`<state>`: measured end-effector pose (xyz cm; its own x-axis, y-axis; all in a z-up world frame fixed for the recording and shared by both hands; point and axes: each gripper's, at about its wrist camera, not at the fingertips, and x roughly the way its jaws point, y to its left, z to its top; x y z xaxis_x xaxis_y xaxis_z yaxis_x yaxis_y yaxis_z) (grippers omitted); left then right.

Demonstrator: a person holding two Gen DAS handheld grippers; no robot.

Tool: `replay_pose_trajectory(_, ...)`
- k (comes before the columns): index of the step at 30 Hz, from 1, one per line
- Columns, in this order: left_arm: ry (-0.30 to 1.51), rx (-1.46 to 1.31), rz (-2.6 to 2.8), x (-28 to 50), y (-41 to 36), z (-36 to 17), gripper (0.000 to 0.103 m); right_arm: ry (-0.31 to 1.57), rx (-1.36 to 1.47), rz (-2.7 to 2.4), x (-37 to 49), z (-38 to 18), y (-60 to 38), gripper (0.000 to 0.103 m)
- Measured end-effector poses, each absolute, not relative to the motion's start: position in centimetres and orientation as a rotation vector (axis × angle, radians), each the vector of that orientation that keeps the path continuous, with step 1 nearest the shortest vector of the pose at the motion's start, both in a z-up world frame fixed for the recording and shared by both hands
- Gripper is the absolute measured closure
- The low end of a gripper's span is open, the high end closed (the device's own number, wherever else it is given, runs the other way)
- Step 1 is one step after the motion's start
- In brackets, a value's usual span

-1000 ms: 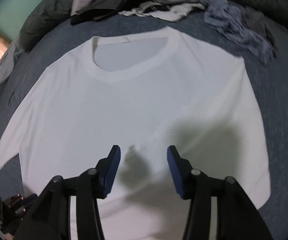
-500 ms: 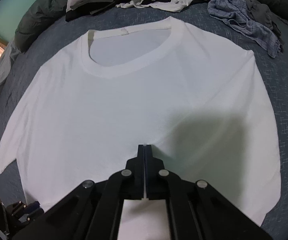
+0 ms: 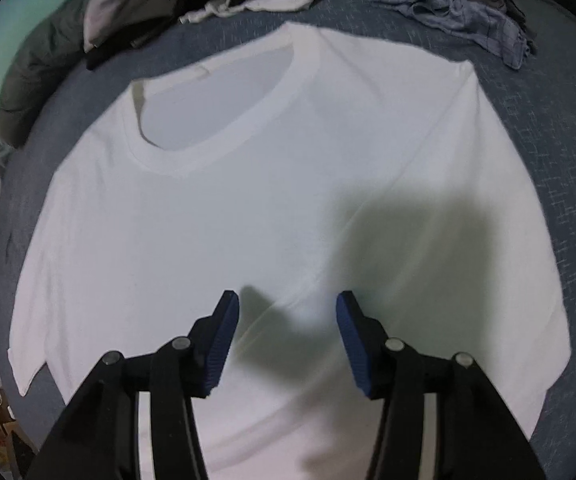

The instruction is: Fold clothes

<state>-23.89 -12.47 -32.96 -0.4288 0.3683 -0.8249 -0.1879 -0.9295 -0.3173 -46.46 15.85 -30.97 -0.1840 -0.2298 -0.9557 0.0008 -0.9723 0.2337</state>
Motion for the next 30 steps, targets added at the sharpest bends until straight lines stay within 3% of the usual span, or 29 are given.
replay_pose_trajectory(3, -0.252, -1.450, 2.391, -24.0, -12.4, -32.8, 0.087, -0.209, 1.893, -2.307, -46.5, -30.9, 15.4, 0.069)
replay_pose_trajectory(5, -0.252, -1.450, 2.388, -24.0, -12.5, -32.8, 0.087, -0.168, 1.886, -2.316, -46.6, -30.9, 15.1, 0.095)
replay_pose_trajectory(8, -0.254, -1.450, 2.388, -24.0, -12.4, -32.9, 0.087, -0.130, 1.875, -2.318, -46.5, -30.5, 15.0, 0.100)
replay_pose_trajectory(18, -0.256, -1.445, 2.392, -24.0, -12.4, -33.3, 0.088, -0.207, 1.784, -2.334, -46.1, -28.0, 15.8, 0.101)
replay_pose_trajectory(20, -0.253, -1.447, 2.395, -24.0, -12.4, -33.3, 0.101, -0.208, 1.771, -2.338, -45.7, -27.5, 16.0, 0.101)
replay_pose_trajectory(30, -0.276, -1.445, 2.395, -23.9, -12.7, -33.1, 0.101, -0.231, 1.700, -2.340, -47.6, -29.0, 15.1, 0.101)
